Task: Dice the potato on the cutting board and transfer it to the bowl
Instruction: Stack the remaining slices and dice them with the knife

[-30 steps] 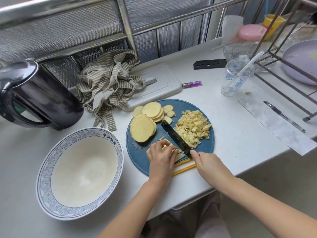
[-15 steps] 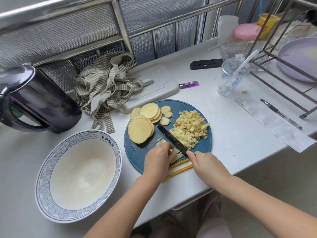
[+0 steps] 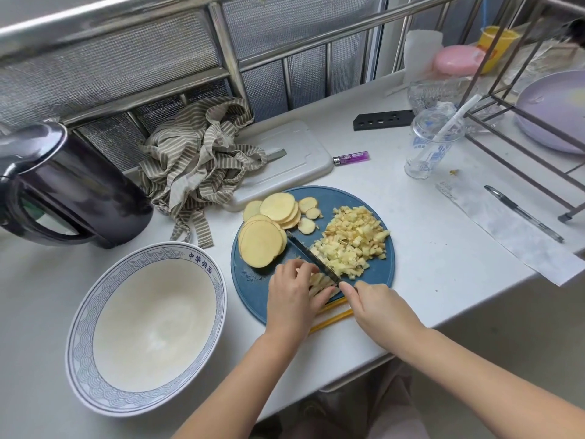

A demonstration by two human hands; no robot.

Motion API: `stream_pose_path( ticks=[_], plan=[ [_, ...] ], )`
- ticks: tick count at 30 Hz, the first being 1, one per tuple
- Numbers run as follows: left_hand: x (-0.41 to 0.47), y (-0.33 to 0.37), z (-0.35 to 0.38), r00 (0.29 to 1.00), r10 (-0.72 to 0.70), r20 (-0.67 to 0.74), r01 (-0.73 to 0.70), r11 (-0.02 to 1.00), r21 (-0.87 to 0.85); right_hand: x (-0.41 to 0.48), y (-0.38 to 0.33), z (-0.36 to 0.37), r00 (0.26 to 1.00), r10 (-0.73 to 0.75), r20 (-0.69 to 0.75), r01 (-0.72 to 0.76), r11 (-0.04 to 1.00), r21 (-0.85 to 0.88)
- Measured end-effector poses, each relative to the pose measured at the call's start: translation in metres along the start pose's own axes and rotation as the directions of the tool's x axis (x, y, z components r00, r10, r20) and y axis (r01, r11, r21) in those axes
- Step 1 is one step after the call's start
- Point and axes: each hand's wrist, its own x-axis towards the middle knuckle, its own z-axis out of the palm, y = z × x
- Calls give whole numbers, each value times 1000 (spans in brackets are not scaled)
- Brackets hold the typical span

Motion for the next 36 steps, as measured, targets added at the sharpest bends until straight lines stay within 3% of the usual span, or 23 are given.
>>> stream_pose_path(
  ticks=[6, 21, 36],
  plan=[
    [-15, -13, 3, 991, -95, 93, 97, 995, -16, -1, -1, -7, 1000, 11, 19, -13, 997, 70],
    [-19, -9, 13, 993, -110, -28, 107, 988, -109, -3, 1, -14, 1000, -4, -28, 7, 992, 129],
    [-22, -18, 16, 998, -63, -24, 60, 992, -115, -26, -4, -14, 1000, -18, -5, 18, 997, -79]
  ],
)
